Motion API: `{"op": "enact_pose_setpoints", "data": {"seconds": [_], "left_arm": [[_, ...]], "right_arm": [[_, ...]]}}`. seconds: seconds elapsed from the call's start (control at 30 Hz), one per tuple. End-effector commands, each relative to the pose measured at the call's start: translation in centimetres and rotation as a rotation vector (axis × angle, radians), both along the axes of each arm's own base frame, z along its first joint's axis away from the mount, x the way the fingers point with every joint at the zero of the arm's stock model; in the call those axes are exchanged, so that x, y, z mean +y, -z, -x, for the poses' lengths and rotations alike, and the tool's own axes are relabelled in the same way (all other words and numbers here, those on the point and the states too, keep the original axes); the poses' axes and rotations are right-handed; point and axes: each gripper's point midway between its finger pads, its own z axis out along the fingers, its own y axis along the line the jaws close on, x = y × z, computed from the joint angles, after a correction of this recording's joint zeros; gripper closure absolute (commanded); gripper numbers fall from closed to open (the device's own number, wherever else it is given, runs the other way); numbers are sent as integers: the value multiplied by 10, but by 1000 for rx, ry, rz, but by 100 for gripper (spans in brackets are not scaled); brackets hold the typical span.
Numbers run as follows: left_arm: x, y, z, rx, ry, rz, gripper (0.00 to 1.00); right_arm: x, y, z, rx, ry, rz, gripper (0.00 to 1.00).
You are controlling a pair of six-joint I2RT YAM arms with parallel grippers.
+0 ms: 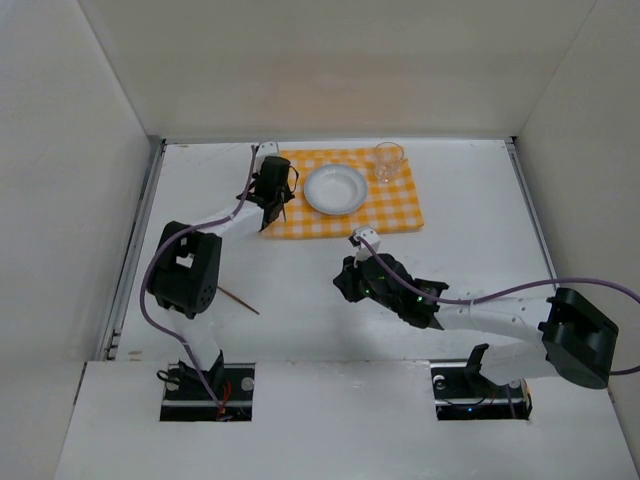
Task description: Set the dinner table for one person
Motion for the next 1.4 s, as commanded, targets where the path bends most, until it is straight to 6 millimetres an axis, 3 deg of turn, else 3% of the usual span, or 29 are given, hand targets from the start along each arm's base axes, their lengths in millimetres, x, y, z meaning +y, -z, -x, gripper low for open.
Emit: {"op": "enact_pose_setpoints", "data": {"seconds": [0.0, 0.3, 0.73, 0.87, 1.07, 1.2, 1.37], "left_arm": [[-15, -18, -19, -24, 120, -15, 100], [-22, 27, -31, 62, 153, -19, 100], [-27, 50, -28, 104, 151, -24, 95], [-22, 52, -26, 115, 134, -38, 86], [-13, 40, -23, 94, 105, -62, 69], [-7, 18, -19, 53, 75, -76, 57], [15, -18, -1, 0, -20, -70, 55]], "right_arm": [[3, -17, -8, -45, 24, -57, 83], [4, -14, -9, -41, 24, -48, 82], [6, -10, -9, -36, 21, -38, 79], [6, -12, -9, -40, 22, -43, 68], [5, -13, -9, -43, 22, -49, 67], [5, -15, -9, -46, 22, -54, 67], [5, -13, -9, -43, 18, -50, 70]]}}
